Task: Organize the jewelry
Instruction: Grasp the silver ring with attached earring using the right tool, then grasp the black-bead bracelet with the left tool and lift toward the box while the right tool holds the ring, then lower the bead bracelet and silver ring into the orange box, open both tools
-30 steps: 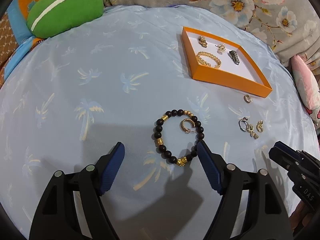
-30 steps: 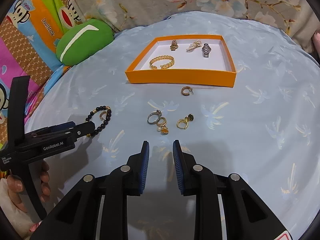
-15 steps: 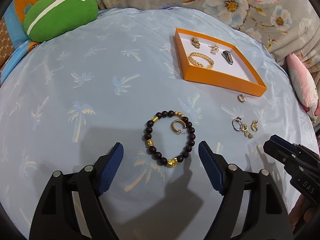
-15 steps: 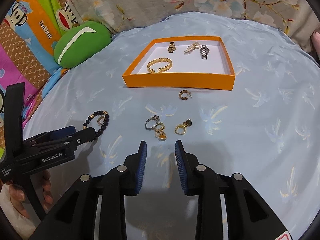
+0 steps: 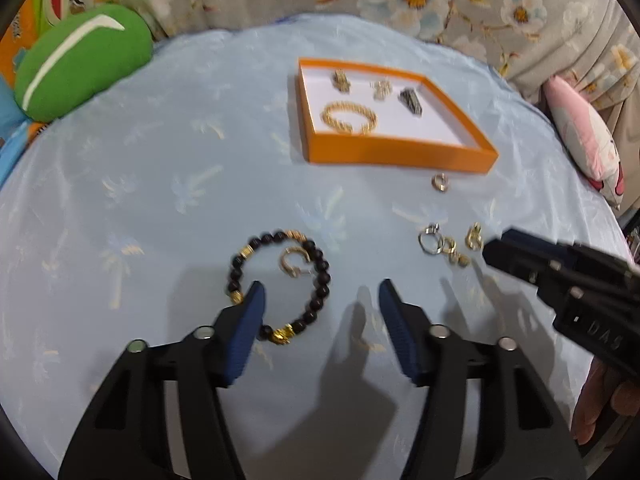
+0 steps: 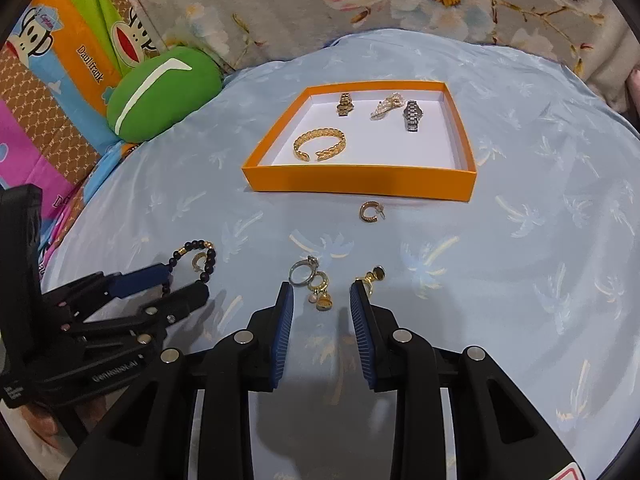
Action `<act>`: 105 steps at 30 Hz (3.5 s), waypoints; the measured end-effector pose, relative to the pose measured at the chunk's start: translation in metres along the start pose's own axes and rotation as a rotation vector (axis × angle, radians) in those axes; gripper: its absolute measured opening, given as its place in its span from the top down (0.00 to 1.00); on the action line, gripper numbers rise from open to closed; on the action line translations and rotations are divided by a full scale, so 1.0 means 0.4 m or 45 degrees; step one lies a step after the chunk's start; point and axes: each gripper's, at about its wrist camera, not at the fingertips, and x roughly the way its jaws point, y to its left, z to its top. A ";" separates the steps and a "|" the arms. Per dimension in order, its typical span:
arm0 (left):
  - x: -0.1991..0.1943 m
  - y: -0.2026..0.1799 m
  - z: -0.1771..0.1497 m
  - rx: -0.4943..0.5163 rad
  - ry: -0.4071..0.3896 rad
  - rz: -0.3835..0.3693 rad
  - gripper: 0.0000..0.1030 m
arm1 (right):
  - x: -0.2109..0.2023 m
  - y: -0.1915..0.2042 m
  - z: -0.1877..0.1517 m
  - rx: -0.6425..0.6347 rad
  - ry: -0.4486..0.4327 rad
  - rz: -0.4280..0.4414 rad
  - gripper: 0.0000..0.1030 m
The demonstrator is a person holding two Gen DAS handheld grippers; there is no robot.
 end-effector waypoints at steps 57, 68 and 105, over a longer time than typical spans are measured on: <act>-0.181 0.011 0.185 -0.066 -0.244 -0.220 0.93 | -0.027 -0.031 0.164 0.005 -0.158 0.035 0.95; -0.060 -0.023 0.434 -0.033 -0.323 -0.233 0.93 | 0.055 -0.157 0.291 0.116 -0.196 -0.026 0.95; 0.193 0.042 0.516 -0.165 -0.259 -0.060 0.50 | 0.164 -0.262 0.300 0.253 -0.182 -0.039 0.91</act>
